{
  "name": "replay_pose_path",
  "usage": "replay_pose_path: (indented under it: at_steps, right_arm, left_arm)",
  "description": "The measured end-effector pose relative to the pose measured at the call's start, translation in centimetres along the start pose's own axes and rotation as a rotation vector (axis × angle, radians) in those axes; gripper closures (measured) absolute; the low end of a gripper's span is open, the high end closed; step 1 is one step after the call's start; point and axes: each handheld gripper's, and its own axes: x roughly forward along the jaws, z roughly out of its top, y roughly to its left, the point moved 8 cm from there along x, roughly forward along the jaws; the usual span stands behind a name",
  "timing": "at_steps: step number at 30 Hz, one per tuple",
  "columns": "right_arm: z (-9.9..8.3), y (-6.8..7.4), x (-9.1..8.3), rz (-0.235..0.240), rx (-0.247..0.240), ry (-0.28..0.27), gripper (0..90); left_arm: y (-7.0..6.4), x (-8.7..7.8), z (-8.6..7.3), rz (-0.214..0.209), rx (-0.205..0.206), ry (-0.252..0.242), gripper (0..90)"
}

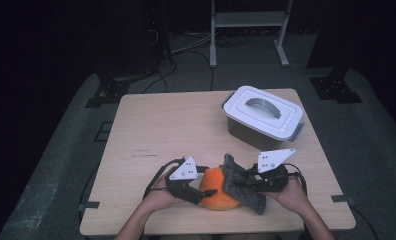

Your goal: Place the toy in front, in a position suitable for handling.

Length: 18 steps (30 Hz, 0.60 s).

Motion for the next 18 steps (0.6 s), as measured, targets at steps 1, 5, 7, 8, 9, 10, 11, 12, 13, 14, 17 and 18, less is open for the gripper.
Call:
replay_pose_path:
  at_steps: [1, 5, 7, 8, 9, 10, 11, 12, 13, 14, 17, 18]
  right_arm:
    - [0.0, 0.1, 0.1, 0.003, -0.004, 0.002, 74.6]
    - [0.3, 0.8, 0.6, 0.033, -0.016, 0.007, 74.7]
    - [0.6, 1.0, 0.8, 0.037, -0.029, 0.01, 74.7]
    - [0.7, 0.8, 0.8, 0.023, -0.037, 0.011, 74.8]
    - [0.9, 0.7, 0.7, 0.012, -0.039, 0.006, 74.9]
    - [1.1, 0.5, 0.5, -0.002, -0.038, -0.009, 75.1]
    - [1.3, 0.2, 0.2, -0.016, -0.03, -0.026, 75.1]
    - [1.5, 0.0, -0.1, -0.029, -0.024, -0.043, 75.0]
    - [1.7, -0.2, -0.4, -0.046, -0.022, -0.057, 75.0]
    - [1.8, -0.4, -0.6, -0.062, -0.018, -0.066, 74.8]
    - [1.6, -0.9, -0.9, -0.078, -0.004, -0.073, 74.8]
    - [1.3, -1.0, -0.8, -0.078, 0.003, -0.063, 74.7]
  left_arm:
    - [-0.1, 0.0, 0.0, -0.01, -0.015, -0.001, 23.1]
    - [-0.6, 0.5, 0.2, -0.04, -0.03, 0.008, 19.2]
    - [-0.7, 0.7, 0.2, -0.016, -0.012, 0.006, 21.9]
    - [-0.7, 0.6, 0.2, -0.001, 0.0, 0.002, 26.3]
    - [-0.6, 0.5, 0.3, 0.024, 0.035, -0.009, 30.4]
    - [-0.7, 0.4, 0.6, 0.046, 0.074, -0.027, 34.7]
    - [-1.0, 0.2, 1.0, 0.058, 0.109, -0.046, 37.4]
    - [-1.2, 0.2, 1.3, 0.076, 0.151, -0.056, 38.8]
    - [-1.4, 0.2, 1.5, 0.097, 0.2, -0.064, 39.4]
    - [-1.6, 0.3, 1.6, 0.104, 0.227, -0.064, 39.9]
    - [-1.4, 0.5, 1.4, 0.098, 0.227, -0.07, 39.4]
    - [-1.1, 0.4, 1.2, 0.095, 0.207, -0.067, 38.6]
